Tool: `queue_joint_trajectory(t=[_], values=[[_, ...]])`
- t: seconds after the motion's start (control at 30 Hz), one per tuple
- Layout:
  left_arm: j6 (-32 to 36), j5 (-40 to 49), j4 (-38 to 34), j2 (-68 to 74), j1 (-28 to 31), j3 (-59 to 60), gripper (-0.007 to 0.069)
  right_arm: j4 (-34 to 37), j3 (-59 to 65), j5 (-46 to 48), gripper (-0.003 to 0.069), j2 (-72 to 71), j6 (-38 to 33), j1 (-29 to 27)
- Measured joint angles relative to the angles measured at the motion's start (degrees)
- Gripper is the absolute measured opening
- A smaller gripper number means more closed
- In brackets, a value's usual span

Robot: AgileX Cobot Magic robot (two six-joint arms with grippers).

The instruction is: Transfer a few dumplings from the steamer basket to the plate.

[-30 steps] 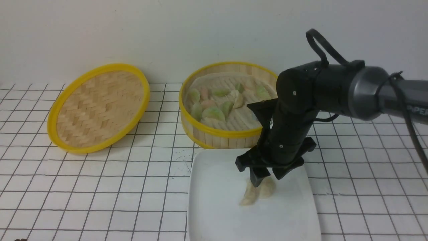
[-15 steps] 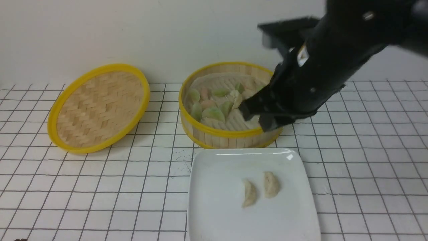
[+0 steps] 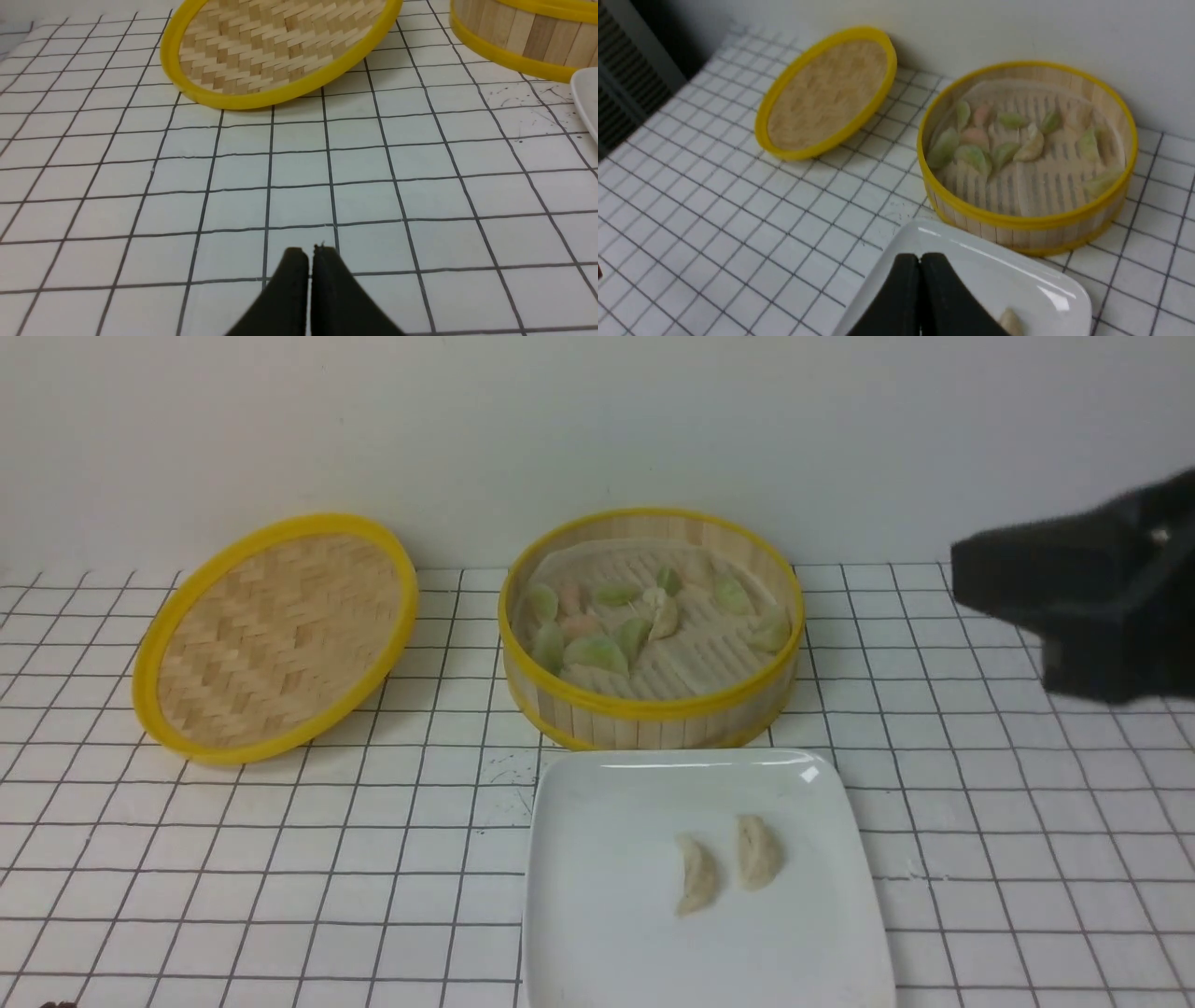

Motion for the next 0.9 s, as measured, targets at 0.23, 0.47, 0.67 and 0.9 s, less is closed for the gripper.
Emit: queue_joint_trajectory(t=[0.23, 0.47, 0.67, 0.9], values=[[0.0, 0.0, 0.0, 0.0, 0.0, 0.0, -0.0006, -1.6, 15.5, -12.7, -0.0014, -12.0, 1.3, 0.0], [0.0, 0.0, 0.0, 0.0, 0.0, 0.0, -0.0006, -6.1, 16.8, -19.7, -0.0014, -17.8, 1.3, 0.0], [0.0, 0.0, 0.0, 0.0, 0.0, 0.0, -0.0006, -5.4, 16.8, -23.9, -0.0014, -19.2, 0.3, 0.0], [0.0, 0.0, 0.0, 0.0, 0.0, 0.0, -0.0006, 9.9, 16.8, -25.3, -0.0014, -19.2, -18.7, 0.0]])
